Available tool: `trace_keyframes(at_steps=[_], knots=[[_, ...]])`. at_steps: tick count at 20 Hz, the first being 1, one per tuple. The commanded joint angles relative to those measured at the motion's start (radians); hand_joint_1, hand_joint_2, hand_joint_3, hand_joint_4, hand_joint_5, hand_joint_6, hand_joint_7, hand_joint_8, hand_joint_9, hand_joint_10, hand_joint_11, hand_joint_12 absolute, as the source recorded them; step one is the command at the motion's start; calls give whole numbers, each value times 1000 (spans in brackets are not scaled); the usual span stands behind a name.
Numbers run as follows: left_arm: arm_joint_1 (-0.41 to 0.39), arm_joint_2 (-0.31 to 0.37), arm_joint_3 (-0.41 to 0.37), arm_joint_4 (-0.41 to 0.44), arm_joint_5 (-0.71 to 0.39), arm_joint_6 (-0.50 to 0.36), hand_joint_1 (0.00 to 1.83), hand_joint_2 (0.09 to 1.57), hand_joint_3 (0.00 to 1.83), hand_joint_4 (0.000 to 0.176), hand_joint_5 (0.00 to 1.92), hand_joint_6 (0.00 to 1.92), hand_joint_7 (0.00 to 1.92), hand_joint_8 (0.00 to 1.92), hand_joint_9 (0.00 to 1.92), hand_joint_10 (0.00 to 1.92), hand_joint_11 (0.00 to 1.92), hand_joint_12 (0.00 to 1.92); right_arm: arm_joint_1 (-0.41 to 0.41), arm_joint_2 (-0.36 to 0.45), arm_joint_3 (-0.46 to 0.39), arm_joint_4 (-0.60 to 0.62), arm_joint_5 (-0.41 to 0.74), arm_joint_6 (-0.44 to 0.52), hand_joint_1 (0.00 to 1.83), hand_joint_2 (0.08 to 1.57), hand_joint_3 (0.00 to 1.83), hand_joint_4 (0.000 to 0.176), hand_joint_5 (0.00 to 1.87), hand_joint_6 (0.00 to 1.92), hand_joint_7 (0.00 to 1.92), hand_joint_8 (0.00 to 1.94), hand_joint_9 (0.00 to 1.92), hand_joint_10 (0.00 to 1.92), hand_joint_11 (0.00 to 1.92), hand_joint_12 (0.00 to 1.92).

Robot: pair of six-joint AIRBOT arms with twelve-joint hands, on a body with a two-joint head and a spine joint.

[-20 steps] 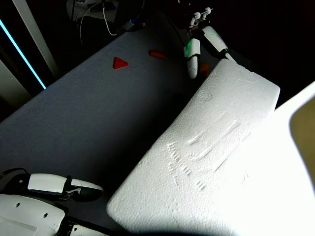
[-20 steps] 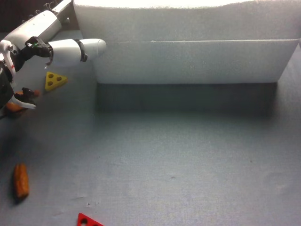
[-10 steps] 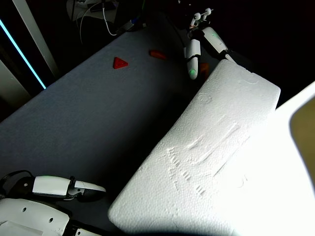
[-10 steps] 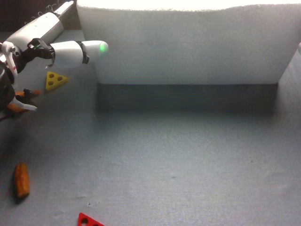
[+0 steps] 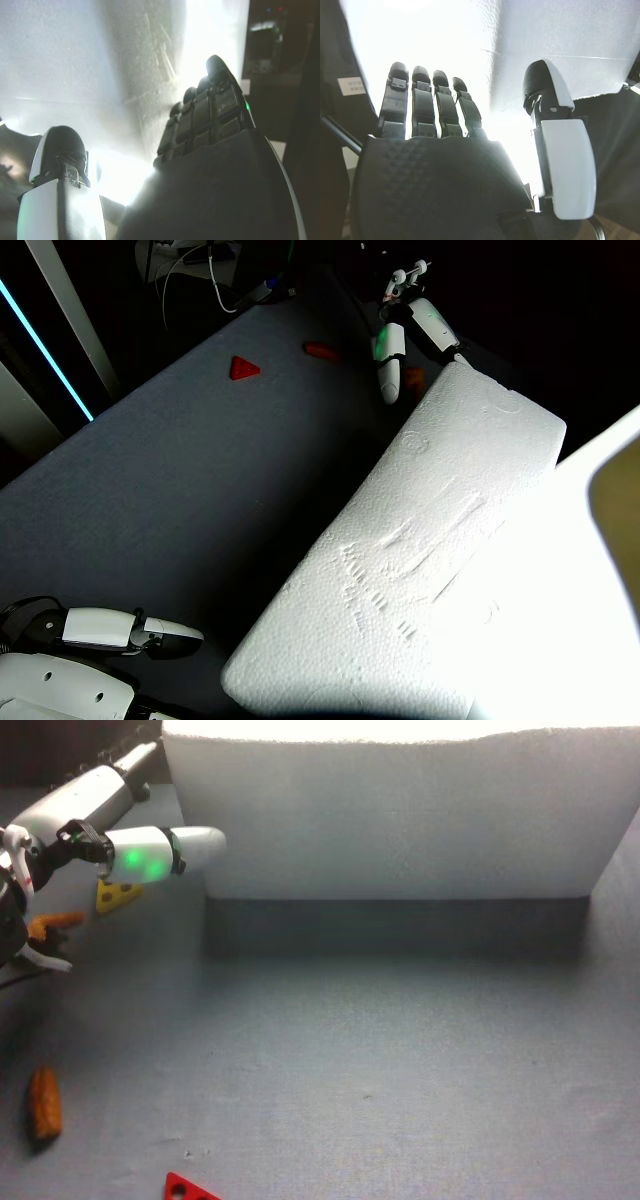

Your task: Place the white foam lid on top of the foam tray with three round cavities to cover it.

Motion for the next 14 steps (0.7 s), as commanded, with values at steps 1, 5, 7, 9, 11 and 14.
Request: trace_keyframes(at_steps=[1,5,7,9,11,14], knots=[[0,16,0,-17,-119,-3,470,1078,0,31,0,0,0,0,0,0,0,751,0,17,10,7,125,5,557,1200,0,0,0,0,0,0,0,0,0,0],[27,30,-11,-35,-129,2,458,1074,0,24,1,0,0,0,0,0,0,847,-18,29,0,14,126,5,576,1207,1,0,0,0,0,0,0,0,0,0],[47,52,-37,-35,-159,2,455,1081,1,22,0,0,0,0,0,0,0,695,-30,44,-19,11,140,3,537,1222,7,0,0,0,0,0,0,0,0,0],[67,83,-75,-26,-204,3,449,1095,2,13,5,0,0,0,0,0,0,254,-46,67,-50,-7,161,3,495,1234,8,0,0,0,0,0,0,0,0,0],[96,121,-121,-18,-266,3,455,1097,0,15,23,1,0,0,0,0,0,20,-69,92,-96,-33,205,3,476,1205,0,0,0,0,0,0,0,0,0,0],[143,171,-184,-8,-355,-6,475,1092,0,24,34,4,0,0,0,0,12,10,-110,121,-155,-71,260,2,444,1215,0,0,0,0,0,0,0,0,0,0]])
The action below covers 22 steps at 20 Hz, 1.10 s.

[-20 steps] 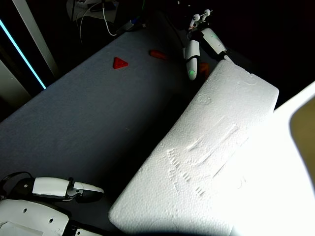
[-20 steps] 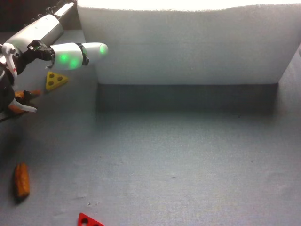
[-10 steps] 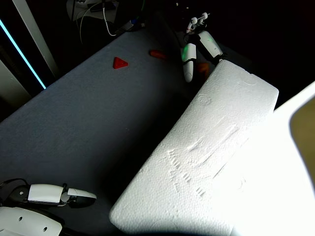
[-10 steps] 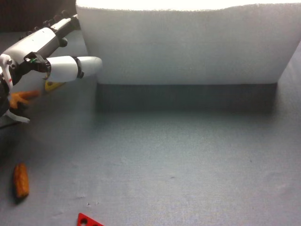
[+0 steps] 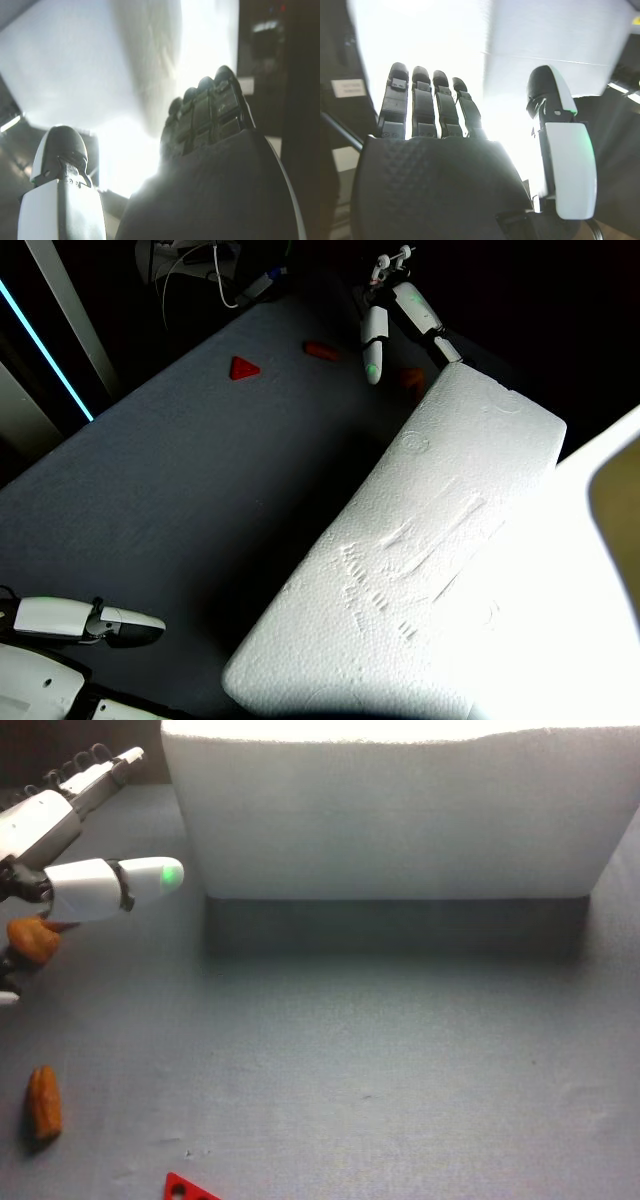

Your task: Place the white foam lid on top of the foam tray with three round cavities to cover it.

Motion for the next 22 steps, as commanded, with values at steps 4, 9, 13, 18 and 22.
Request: trace_keyframes(at_steps=[4,9,13,18,22], knots=[[36,48,-58,21,-225,-16,493,1104,3,1,33,3,0,0,0,0,0,4,-85,64,-75,-17,253,7,419,1214,1,0,0,0,0,0,0,0,1,0],[80,100,-154,124,-315,-41,506,1125,12,0,35,4,0,0,0,0,0,0,-159,94,-159,-126,376,65,341,1256,17,0,0,0,0,0,0,0,31,15],[80,99,-188,202,-347,-73,375,1190,0,0,15,0,0,0,0,0,12,260,-159,93,-177,-216,384,94,327,1321,0,0,0,0,0,0,5,2,0,504],[34,51,-179,288,-328,-119,318,1164,0,41,0,0,0,0,0,0,0,8,-159,70,-175,-283,378,127,464,1347,5,0,0,0,0,0,0,0,0,443],[16,12,-171,337,-307,-156,354,1182,6,37,0,0,0,0,0,0,0,0,-158,45,-169,-320,371,155,508,1363,1,0,0,0,0,0,0,0,0,4]])
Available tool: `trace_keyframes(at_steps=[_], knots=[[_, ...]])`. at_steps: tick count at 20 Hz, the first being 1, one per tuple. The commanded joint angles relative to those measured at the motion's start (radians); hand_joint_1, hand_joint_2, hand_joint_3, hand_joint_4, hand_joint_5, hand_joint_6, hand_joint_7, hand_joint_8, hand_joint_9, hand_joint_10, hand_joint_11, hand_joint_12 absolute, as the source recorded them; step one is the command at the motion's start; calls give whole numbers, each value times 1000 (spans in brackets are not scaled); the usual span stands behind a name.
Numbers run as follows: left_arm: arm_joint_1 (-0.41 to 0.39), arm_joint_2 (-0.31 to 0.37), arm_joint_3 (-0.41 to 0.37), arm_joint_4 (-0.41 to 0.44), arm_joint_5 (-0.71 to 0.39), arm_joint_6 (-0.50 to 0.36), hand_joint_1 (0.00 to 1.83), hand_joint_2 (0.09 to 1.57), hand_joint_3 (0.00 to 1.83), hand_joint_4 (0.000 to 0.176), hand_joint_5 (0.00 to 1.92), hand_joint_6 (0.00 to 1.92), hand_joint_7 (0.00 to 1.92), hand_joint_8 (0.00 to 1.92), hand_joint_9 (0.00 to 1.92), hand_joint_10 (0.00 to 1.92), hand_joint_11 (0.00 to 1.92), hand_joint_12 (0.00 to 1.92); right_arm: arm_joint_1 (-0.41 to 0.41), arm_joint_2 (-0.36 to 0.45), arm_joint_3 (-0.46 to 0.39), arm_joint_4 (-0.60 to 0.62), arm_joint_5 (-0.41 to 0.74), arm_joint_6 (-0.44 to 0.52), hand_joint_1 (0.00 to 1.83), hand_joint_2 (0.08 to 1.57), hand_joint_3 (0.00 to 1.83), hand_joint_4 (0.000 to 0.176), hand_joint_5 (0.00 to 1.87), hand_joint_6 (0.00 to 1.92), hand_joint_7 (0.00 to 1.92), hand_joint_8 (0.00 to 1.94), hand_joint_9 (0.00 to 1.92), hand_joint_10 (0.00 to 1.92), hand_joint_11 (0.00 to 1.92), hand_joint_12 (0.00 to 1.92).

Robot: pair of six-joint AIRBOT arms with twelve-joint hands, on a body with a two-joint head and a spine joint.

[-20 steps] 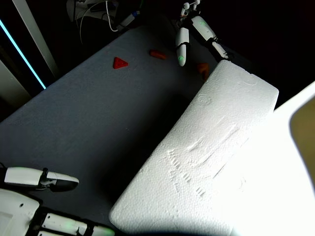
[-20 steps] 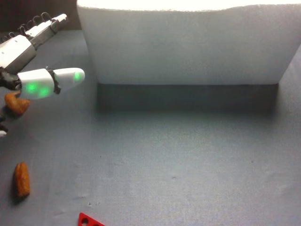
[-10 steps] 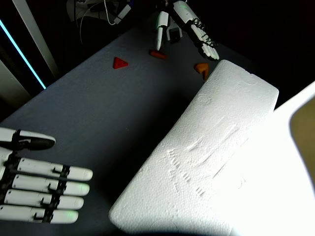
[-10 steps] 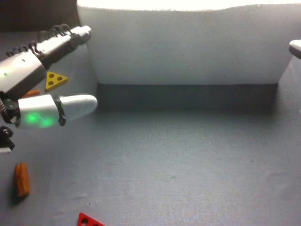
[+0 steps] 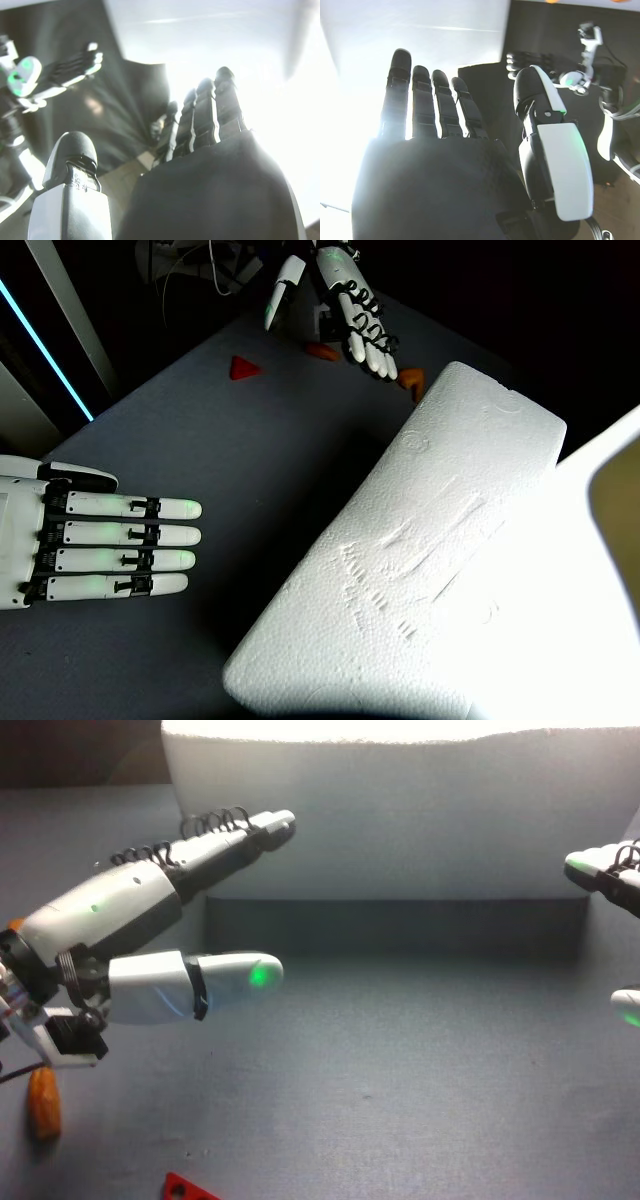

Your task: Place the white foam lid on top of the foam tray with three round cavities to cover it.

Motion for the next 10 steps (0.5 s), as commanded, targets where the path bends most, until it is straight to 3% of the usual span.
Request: trace_keyframes(at_steps=[1,2,3,7,9,10], knots=[[-13,2,3,-12,-115,-12,351,1185,6,41,0,0,0,0,0,0,0,0,3,4,5,-1,115,12,505,1357,0,0,0,0,0,0,0,0,1,1],[-16,0,3,-3,-112,-16,351,1187,7,35,0,0,0,0,0,0,0,0,3,3,5,-9,113,16,483,1340,0,0,0,0,0,0,0,0,1,1],[-18,0,3,7,-108,-21,335,1187,6,45,0,0,0,0,0,0,0,0,4,2,4,-18,112,21,428,1317,0,0,0,0,0,0,0,0,9,5],[-28,-6,1,51,-91,-46,352,1186,4,26,0,0,0,0,0,0,0,0,6,-3,1,-44,107,33,293,1277,0,0,0,0,0,0,0,0,2,1],[-32,-13,2,58,-90,-51,364,1186,3,30,0,0,0,0,0,0,0,0,7,-5,0,-49,108,38,326,1271,0,0,0,0,0,0,0,0,0,0],[-33,-17,5,59,-85,-52,374,1191,5,23,0,0,0,0,0,0,0,0,8,-5,-1,-52,108,39,313,1278,0,0,0,0,0,0,0,0,1,0]])
